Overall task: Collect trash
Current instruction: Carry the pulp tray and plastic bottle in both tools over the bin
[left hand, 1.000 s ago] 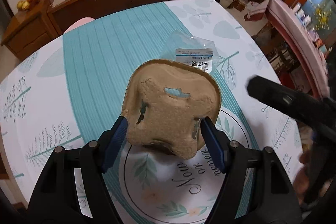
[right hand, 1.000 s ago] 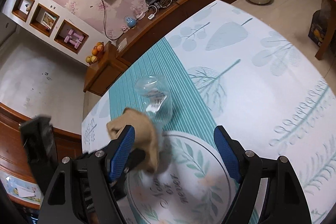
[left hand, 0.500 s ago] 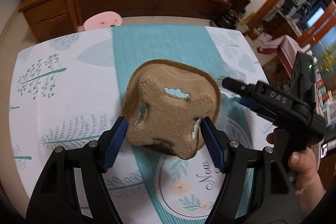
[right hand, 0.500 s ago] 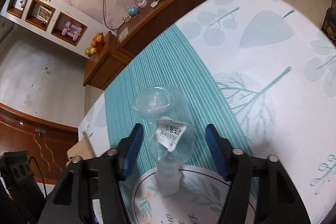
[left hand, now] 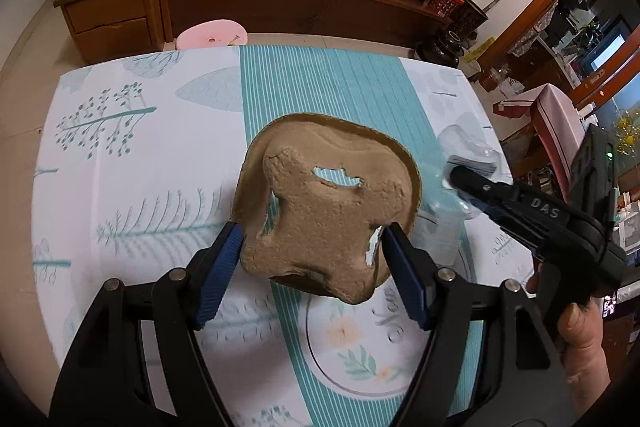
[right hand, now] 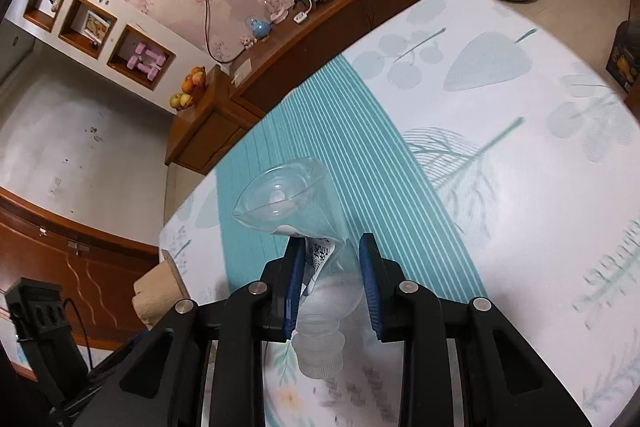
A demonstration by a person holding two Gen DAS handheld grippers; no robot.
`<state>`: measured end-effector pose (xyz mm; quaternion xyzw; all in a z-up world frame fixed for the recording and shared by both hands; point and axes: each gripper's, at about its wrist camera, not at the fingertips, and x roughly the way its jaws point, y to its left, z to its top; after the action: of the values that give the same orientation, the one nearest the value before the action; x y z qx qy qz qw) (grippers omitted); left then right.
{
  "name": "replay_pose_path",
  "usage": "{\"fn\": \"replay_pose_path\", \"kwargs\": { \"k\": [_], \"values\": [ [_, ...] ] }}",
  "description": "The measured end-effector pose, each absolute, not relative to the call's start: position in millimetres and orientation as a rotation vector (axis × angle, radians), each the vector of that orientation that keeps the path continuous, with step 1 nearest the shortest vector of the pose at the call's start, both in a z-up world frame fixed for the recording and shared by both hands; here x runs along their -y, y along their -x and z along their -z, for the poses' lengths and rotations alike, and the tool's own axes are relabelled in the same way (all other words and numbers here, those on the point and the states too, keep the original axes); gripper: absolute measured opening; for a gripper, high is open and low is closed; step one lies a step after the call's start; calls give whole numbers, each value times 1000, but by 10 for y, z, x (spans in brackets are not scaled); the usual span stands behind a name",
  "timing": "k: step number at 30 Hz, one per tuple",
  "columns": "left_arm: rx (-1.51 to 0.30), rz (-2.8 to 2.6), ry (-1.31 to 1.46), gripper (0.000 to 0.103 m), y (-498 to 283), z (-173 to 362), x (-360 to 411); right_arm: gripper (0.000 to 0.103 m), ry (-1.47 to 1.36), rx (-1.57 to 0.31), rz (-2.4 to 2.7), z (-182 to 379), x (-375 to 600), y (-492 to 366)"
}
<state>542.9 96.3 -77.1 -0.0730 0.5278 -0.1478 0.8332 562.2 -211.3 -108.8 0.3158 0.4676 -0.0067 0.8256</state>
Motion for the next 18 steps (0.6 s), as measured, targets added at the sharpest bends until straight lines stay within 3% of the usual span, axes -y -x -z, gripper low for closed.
{"fn": "replay_pose_path", "kwargs": {
  "k": [8, 18],
  "values": [
    [-1040, 274, 153, 69, -4603, 246, -985, 27, -658, -912, -48, 419, 2225, -4690],
    [-896, 134, 199, 69, -2626, -407, -812, 27, -572, -833, -246, -304, 2415, -2983]
  ]
}}
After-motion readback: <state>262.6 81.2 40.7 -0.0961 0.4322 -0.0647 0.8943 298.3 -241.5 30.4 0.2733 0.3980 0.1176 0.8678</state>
